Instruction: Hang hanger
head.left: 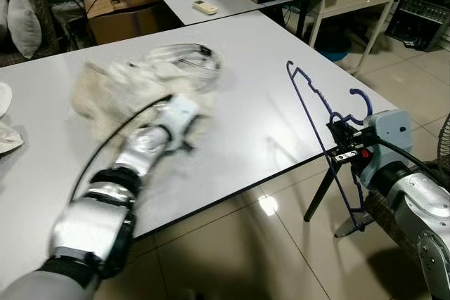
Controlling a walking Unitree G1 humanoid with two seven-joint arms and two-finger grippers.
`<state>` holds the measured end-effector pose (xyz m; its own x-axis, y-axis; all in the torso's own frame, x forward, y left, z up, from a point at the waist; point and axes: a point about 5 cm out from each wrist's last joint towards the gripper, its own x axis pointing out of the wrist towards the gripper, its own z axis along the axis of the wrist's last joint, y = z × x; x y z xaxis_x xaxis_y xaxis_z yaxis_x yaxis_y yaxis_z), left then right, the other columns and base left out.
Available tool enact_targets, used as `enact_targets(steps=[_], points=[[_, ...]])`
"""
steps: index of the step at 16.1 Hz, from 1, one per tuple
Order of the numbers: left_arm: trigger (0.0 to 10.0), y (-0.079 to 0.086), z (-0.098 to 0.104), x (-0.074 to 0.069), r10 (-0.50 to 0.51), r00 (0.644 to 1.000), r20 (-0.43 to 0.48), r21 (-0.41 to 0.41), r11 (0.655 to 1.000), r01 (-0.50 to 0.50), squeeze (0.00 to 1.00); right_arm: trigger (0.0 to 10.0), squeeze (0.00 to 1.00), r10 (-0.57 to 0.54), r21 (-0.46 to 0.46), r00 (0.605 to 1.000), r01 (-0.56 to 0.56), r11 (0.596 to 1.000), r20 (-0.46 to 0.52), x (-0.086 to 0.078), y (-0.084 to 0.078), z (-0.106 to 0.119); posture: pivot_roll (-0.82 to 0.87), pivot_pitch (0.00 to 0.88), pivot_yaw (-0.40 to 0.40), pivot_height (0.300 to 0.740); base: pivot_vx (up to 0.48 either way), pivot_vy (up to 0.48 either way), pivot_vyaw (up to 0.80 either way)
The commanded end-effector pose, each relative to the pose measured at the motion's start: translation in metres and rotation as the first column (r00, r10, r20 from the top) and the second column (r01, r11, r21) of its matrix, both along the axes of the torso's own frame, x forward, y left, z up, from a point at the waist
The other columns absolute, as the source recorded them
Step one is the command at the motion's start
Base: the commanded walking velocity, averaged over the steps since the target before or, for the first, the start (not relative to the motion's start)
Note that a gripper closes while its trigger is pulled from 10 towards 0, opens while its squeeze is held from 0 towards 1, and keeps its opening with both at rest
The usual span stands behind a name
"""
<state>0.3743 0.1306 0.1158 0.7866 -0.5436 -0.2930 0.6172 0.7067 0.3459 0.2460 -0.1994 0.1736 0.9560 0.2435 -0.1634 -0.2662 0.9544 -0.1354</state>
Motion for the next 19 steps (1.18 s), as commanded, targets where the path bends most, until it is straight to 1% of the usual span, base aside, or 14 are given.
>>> enact_targets(steps=[1, 4, 6, 7, 9, 10, 11, 13, 14, 15, 16, 17, 18, 19], points=[[0.0, -0.013, 0.007, -0.004, -0.141, 0.99, 0.023, -0.043, 0.989, 0.142, 0.0, 10.0, 0.0, -0.036, 0.001, 0.999, 0.036, 0.999, 0.015, 0.001, -0.005, 0.002, -0.08, 0.0, 0.07, 0.74, 0.0, 0.0, 0.0], [0.0, -0.019, -0.005, -0.021, -0.38, 0.924, -0.049, -0.05, 0.925, 0.378, 0.0, 10.0, 0.0, -0.045, 0.003, 0.999, 0.045, 0.999, 0.017, 0.001, -0.005, 0.002, -0.07, 0.0, 0.068, 0.74, 0.0, 0.0, 0.0], [0.0, 0.007, -0.03, -0.038, -0.454, 0.865, -0.212, 0.094, 0.872, 0.48, 0.0, 10.0, 0.0, -0.045, 0.005, 0.999, 0.045, 0.999, 0.018, 0.002, -0.004, 0.001, -0.07, 0.0, 0.065, 0.74, 0.0, 0.0, 0.0], [0.0, 0.026, -0.034, -0.04, -0.41, 0.875, -0.255, 0.192, 0.866, 0.462, 0.0, 10.0, 0.0, -0.044, 0.006, 0.999, 0.044, 0.999, 0.019, 0.003, -0.004, 0.001, -0.07, 0.0, 0.062, 0.74, 0.0, 0.0, 0.0], [0.0, 0.064, -0.024, -0.03, -0.256, 0.94, -0.224, 0.369, 0.871, 0.325, 0.0, 10.0, 0.0, -0.043, 0.006, 0.999, 0.043, 0.999, 0.02, 0.004, -0.004, 0.001, -0.06, 0.0, 0.055, 0.74, 0.0, 0.0, 0.0], [0.0, 0.091, -0.003, -0.017, -0.088, 0.99, -0.112, 0.475, 0.87, 0.131, 0.0, 10.0, 0.0, -0.039, 0.007, 0.999, 0.039, 0.999, 0.019, 0.005, -0.004, 0.001, -0.05, 0.0, 0.048, 0.74, 0.0, 0.0, 0.0], [0.0, 0.115, 0.018, -0.006, 0.059, 0.998, 0.005, 0.569, 0.821, -0.052, 0.0, 10.0, 0.0, -0.035, 0.007, 0.999, 0.034, 0.999, 0.017, 0.007, -0.003, 0.0, -0.04, 0.0, 0.044, 0.74, 0.0, 0.0, 0.0], [0.4, 0.142, 0.038, -0.001, 0.172, 0.978, 0.119, 0.679, 0.704, -0.207, 0.0, 10.0, 0.0, -0.023, 0.008, 1.0, 0.023, 1.0, 0.02, 0.009, 0.0, 0.0, -0.05, 0.0, 0.047, 0.74, 0.0, 0.0, 0.0], [0.4, 0.146, 0.041, -0.001, 0.184, 0.973, 0.136, 0.702, 0.675, -0.226, 0.0, 10.0, 0.0, -0.022, 0.008, 1.0, 0.021, 1.0, 0.021, 0.009, 0.0, 0.0, -0.05, 0.0, 0.049, 0.74, 0.0, 0.0, 0.0], [10.0, 0.148, 0.046, 0.001, 0.24, 0.959, 0.15, 0.638, 0.717, -0.279, 0.0, 10.0, 0.0, -0.028, 0.009, 0.999, 0.028, 1.0, 0.026, 0.009, -0.001, 0.001, -0.06, 0.0, 0.057, 0.74, 0.0, 0.0, 0.0], [10.0, 0.137, 0.05, 0.005, 0.251, 0.959, 0.129, 0.502, 0.818, -0.282, 0.04, 10.0, 0.0, -0.036, 0.008, 0.999, 0.036, 0.999, 0.027, 0.007, -0.003, 0.001, -0.06, 0.0, 0.06, 0.74, 0.0, 0.0, 0.0], [10.0, 0.122, 0.05, 0.007, 0.229, 0.969, 0.088, 0.337, 0.909, -0.245, 1.0, 10.0, 0.0, -0.041, 0.009, 0.999, 0.041, 0.999, 0.026, 0.006, -0.003, 0.001, -0.06, 0.0, 0.062, 0.74, 0.0, 0.0, 0.0], [10.0, 0.114, 0.051, 0.009, 0.213, 0.974, 0.073, 0.256, 0.94, -0.224, 1.0, 10.0, 0.0, -0.042, 0.009, 0.999, 0.041, 0.999, 0.026, 0.006, -0.003, 0.0, -0.06, 0.0, 0.064, 0.74, 0.0, 0.0, 0.0], [10.0, 0.09, 0.052, 0.012, 0.131, 0.991, 0.035, 0.075, 0.988, -0.133, 1.0, 10.0, 0.0, -0.042, 0.009, 0.999, 0.042, 0.999, 0.026, 0.006, -0.003, 0.0, -0.06, 0.0, 0.065, 0.74, 0.0, 0.0, 0.0]])
